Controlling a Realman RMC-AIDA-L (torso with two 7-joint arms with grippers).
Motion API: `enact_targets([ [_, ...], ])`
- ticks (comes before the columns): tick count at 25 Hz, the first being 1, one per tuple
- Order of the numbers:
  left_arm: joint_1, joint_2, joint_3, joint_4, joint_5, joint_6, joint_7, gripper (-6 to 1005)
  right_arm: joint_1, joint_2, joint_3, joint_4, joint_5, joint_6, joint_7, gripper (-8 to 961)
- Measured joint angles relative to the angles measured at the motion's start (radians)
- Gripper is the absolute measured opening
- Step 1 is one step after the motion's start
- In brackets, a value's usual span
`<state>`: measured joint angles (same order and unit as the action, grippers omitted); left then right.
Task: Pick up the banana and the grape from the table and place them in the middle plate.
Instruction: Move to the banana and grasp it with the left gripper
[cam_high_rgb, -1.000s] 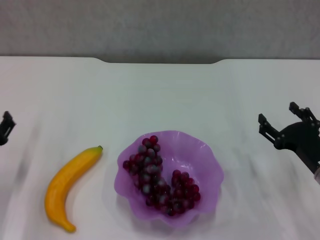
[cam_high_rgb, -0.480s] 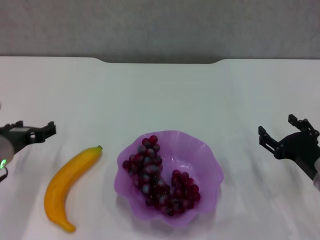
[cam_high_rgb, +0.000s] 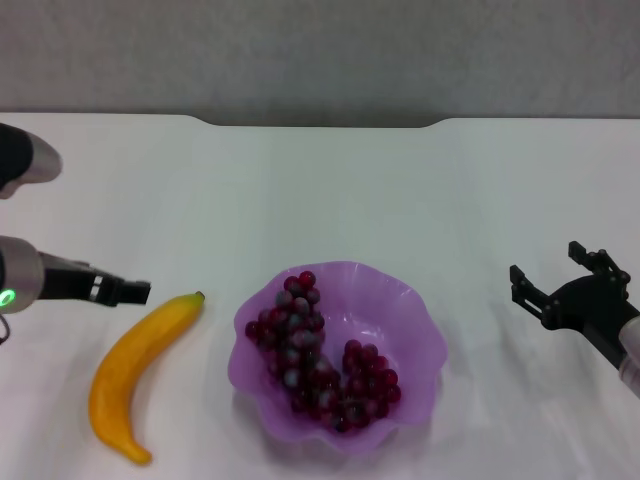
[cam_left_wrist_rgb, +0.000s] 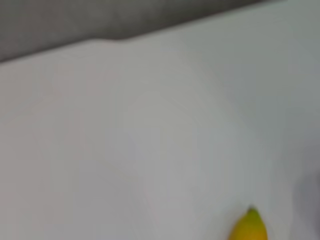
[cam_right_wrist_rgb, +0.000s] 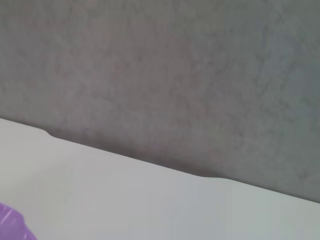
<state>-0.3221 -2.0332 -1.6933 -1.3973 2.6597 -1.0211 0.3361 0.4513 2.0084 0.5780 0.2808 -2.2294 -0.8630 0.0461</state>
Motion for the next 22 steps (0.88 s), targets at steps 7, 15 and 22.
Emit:
enact_targets([
  [7,-0.081,-0.002,-0.072,0.032,0.104,-0.218,0.038,880,0.002,0.001,-0.010,0.011,-0.001,0.000,0.000,880],
  [15,-0.096,-0.008,-0.018,0.083,0.116,-0.217,0.027,882,0.002,0.001,-0.010,0.020,-0.001,0.000,0.001,880],
  [22,-0.131,-0.009,0.050,0.179,0.060,-0.137,0.018,881,0.001,0.000,-0.010,0.021,-0.001,-0.002,0.002,880],
])
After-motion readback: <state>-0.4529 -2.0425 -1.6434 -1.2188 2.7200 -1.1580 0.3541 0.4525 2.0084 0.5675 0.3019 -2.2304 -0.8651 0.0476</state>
